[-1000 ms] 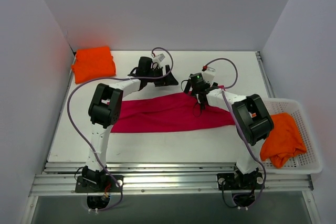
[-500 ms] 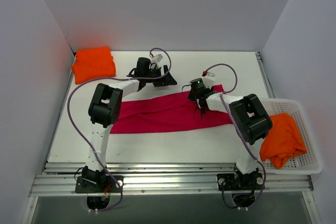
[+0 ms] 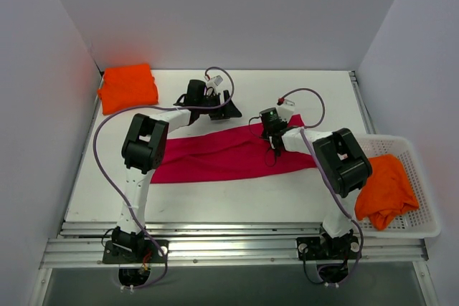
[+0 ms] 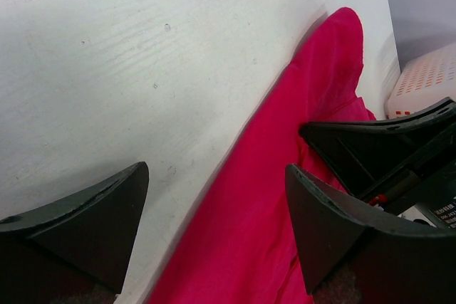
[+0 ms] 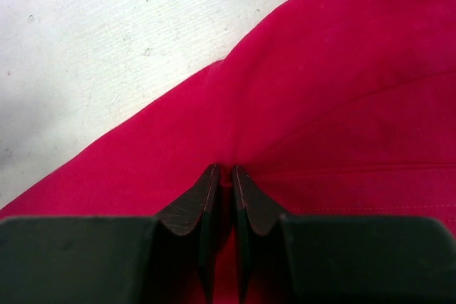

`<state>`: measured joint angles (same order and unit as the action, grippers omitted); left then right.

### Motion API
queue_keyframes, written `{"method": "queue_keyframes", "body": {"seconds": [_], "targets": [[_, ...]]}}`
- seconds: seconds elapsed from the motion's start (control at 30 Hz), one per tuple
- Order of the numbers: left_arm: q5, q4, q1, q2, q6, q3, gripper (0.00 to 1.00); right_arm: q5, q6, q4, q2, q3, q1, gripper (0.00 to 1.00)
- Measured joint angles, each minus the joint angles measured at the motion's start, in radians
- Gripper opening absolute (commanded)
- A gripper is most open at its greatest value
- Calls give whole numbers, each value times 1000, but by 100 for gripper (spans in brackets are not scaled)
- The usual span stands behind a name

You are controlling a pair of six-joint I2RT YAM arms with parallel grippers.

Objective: Fold and stack the t-shirts
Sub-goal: Fold the tshirt

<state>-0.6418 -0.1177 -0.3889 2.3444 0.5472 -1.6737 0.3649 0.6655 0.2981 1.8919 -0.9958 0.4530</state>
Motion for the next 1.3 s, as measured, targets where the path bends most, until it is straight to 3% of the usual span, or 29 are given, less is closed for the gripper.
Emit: {"method": "queue_keyframes", "body": {"seconds": [0.67, 0.77, 0.8, 0.83, 1.0, 1.3], "targets": [[-14, -18, 0, 0, 23, 10, 84, 104, 65, -222, -222, 101, 130, 5], [-16, -18, 0, 0, 25, 12, 84, 125, 100, -245, -251, 140, 176, 11], [-16, -19, 0, 0, 26, 12, 84, 132, 112, -257, -257, 151, 194, 28], [-18, -21, 0, 0, 26, 12, 84, 137, 133, -267, -262, 161, 215, 38], [-22, -23, 0, 0, 34, 12, 83, 156, 191, -312, -263, 184, 301, 56], [-22, -24, 0, 4, 36, 12, 83, 216, 288, -439, -330, 185, 428, 57]]}}
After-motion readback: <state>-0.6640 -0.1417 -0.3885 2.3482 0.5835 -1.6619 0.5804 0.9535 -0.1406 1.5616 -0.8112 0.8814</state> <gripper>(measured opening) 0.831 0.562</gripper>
